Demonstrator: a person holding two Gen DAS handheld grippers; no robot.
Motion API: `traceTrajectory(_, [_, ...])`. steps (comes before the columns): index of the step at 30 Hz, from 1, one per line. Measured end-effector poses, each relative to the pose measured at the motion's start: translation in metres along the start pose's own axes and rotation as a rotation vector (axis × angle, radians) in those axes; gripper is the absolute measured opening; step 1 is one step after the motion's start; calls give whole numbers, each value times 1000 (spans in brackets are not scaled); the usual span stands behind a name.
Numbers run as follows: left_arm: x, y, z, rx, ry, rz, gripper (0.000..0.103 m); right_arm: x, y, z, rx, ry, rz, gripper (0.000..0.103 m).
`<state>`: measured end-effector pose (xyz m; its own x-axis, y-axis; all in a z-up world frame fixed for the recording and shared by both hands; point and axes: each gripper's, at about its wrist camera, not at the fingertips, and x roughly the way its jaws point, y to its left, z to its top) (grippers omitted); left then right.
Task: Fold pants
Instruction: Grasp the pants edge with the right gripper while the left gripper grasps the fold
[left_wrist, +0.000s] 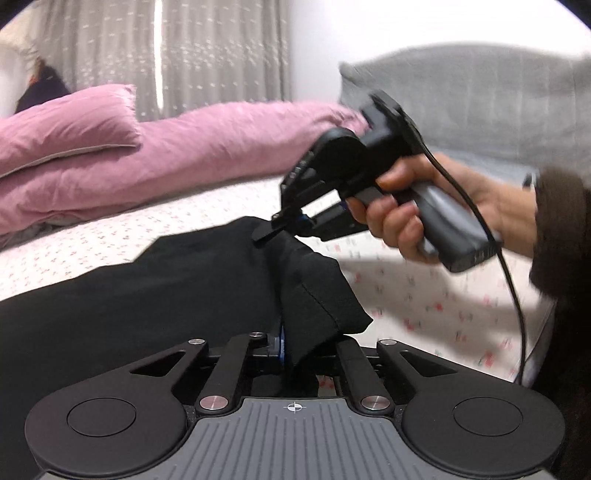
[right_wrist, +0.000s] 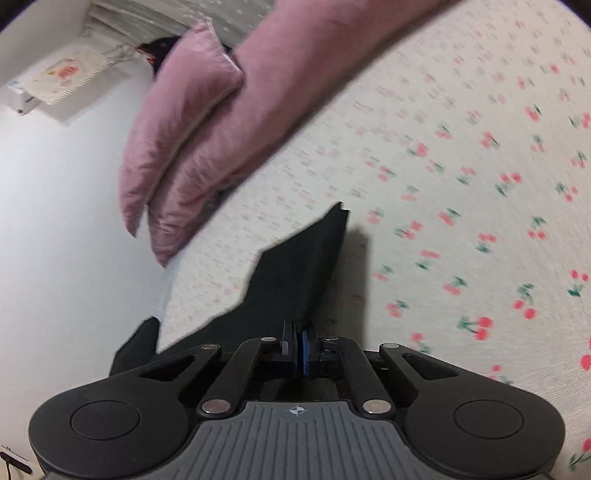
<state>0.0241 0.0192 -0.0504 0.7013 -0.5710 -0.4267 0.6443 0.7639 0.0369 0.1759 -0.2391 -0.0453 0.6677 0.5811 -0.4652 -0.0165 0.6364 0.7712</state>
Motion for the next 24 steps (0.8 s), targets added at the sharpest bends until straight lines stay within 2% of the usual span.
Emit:
traceTrajectory(6, [-36, 26, 6, -123, -100, 22, 2, -2, 43, 0, -45, -46, 41, 4])
traceTrajectory(13, [-71, 65, 1, -281, -191, 104, 1, 32, 100, -4, -112, -30, 81, 4])
traceTrajectory(24, [-109, 131, -20, -503, -201, 272, 1, 128, 169, -36, -179, 70, 88, 5])
